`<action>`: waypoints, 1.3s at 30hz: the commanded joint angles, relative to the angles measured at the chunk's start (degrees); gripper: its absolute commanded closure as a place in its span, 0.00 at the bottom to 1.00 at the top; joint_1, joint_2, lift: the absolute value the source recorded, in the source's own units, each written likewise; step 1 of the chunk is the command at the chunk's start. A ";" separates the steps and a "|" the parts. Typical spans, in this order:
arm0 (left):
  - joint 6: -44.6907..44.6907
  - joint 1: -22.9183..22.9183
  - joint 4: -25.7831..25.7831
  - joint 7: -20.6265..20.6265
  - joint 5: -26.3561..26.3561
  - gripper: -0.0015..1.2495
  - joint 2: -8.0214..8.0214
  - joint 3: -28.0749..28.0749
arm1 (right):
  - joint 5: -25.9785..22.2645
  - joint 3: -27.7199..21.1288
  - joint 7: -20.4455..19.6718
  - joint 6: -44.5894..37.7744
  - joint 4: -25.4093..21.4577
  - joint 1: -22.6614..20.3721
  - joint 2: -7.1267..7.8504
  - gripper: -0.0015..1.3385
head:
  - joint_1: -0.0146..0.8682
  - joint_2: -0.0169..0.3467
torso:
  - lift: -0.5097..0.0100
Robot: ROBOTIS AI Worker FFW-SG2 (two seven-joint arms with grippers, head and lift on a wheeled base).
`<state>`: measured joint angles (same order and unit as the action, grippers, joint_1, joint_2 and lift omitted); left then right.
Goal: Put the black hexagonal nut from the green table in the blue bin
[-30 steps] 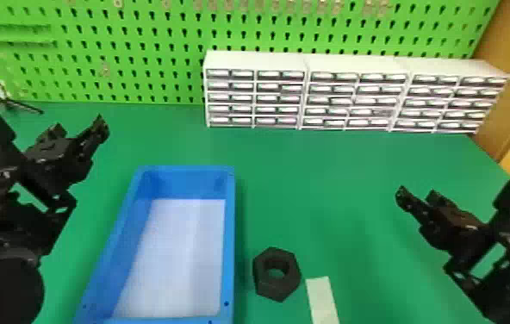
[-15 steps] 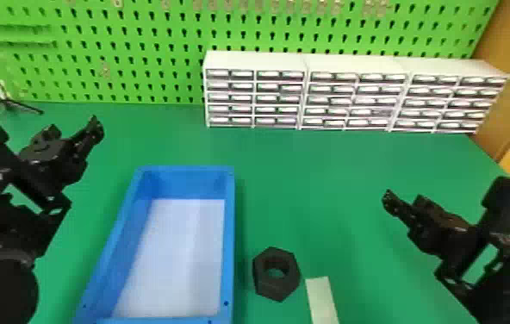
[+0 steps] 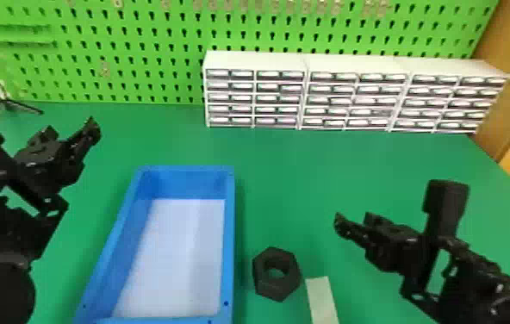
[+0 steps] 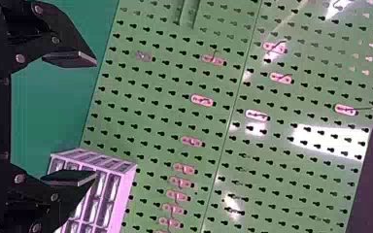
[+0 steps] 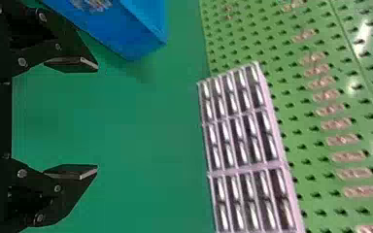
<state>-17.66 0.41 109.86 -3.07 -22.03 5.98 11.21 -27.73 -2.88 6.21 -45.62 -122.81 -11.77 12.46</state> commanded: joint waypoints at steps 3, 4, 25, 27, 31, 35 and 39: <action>0.00 0.03 0.00 0.00 -0.03 0.35 0.00 0.04 | -4.62 2.44 -1.38 -4.39 -1.64 0.96 4.33 0.39 | 0.80 0.07 | 0.79; 0.00 0.11 0.00 -0.09 -0.03 0.35 0.00 0.04 | -5.41 2.61 -2.08 -5.27 -2.17 1.14 4.86 0.39 | 0.80 0.07 | 0.79; 0.09 0.73 0.09 -0.53 -0.47 0.35 0.00 0.83 | -34.50 1.65 -24.06 -21.97 -6.92 6.24 10.92 0.39 | 0.80 0.07 | 0.79; 0.09 0.73 0.09 -0.53 -0.47 0.35 0.09 0.92 | -35.20 1.65 -24.67 -21.97 -6.92 6.24 10.92 0.39 | 0.80 0.07 | 0.79; 0.09 0.82 0.09 -0.62 -0.56 0.35 0.00 0.92 | -37.14 1.73 -26.43 -22.05 -6.92 5.88 11.01 0.39 | 0.80 0.07 | 0.79; 0.09 1.08 0.18 -0.71 -0.82 0.35 0.09 1.09 | -38.63 1.47 -27.22 -23.46 -6.92 6.15 11.98 0.39 | 0.80 0.07 | 0.79; 0.09 1.17 0.27 -0.71 -0.91 0.35 0.09 1.27 | -40.39 1.56 -28.36 -23.90 -6.92 6.59 13.29 0.39 | 0.80 0.07 | 0.79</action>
<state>-17.58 1.47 110.08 -3.78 -22.84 6.03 12.33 -66.44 -1.35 -21.55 -68.91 -129.72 -5.62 24.57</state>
